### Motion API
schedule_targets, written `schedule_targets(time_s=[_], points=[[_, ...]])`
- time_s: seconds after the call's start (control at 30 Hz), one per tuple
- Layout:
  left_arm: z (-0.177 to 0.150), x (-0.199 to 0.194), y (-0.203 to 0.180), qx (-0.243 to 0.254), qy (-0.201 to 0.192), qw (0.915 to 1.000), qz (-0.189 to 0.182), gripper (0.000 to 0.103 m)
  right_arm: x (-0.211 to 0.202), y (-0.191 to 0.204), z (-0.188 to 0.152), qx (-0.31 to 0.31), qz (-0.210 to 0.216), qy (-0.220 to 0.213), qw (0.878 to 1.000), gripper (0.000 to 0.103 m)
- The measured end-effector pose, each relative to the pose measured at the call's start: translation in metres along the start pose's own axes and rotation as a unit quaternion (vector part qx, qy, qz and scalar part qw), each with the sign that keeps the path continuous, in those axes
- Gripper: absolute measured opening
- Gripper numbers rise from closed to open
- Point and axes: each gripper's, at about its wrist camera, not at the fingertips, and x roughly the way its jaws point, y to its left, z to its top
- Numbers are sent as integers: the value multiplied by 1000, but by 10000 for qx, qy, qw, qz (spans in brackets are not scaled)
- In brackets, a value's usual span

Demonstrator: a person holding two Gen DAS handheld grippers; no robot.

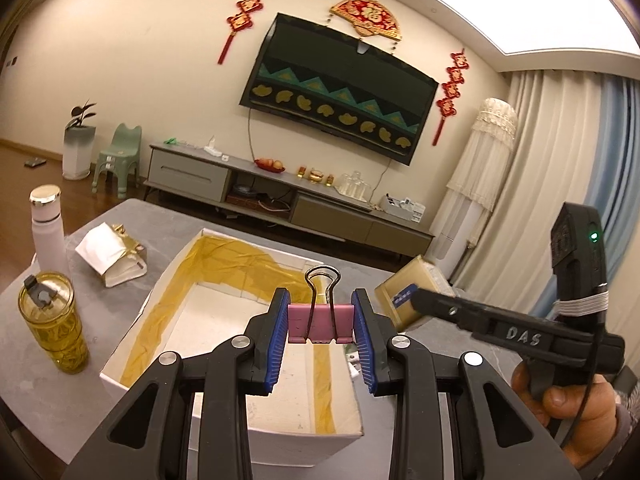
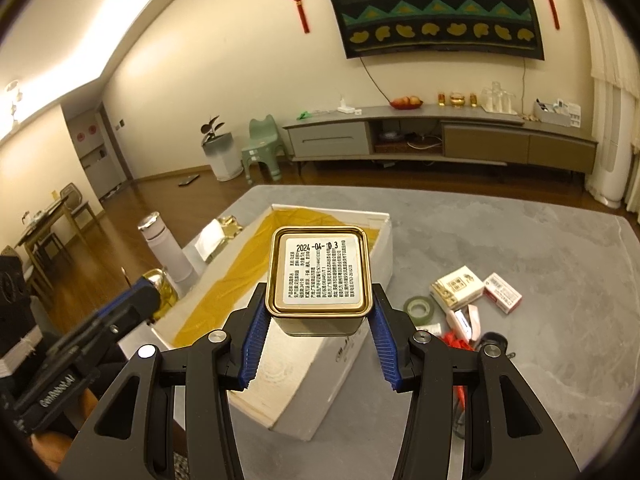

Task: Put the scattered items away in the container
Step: 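Carry the gold tin and pink clip over the yellow-lined box with both tools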

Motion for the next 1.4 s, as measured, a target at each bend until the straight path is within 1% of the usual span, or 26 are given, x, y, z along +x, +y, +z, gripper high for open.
schedule_targets(time_s=[0.3, 0.53, 0.8, 1.1, 1.4], points=[[4, 6, 21, -289, 106, 9995, -41, 33, 15, 5, 12, -93, 120, 64, 9999, 51], [11, 6, 30, -407, 92, 9991, 57, 33, 21, 6, 22, -219, 229, 89, 9995, 51], [14, 13, 36, -431, 142, 9988, 191, 33, 27, 13, 37, -466, 379, 139, 9981, 51], [18, 18, 44, -479, 214, 9982, 298, 33, 44, 28, 43, -730, 578, 319, 9951, 51], [21, 18, 61, -588, 281, 9968, 474, 33, 64, 34, 43, -869, 795, 630, 9910, 51]])
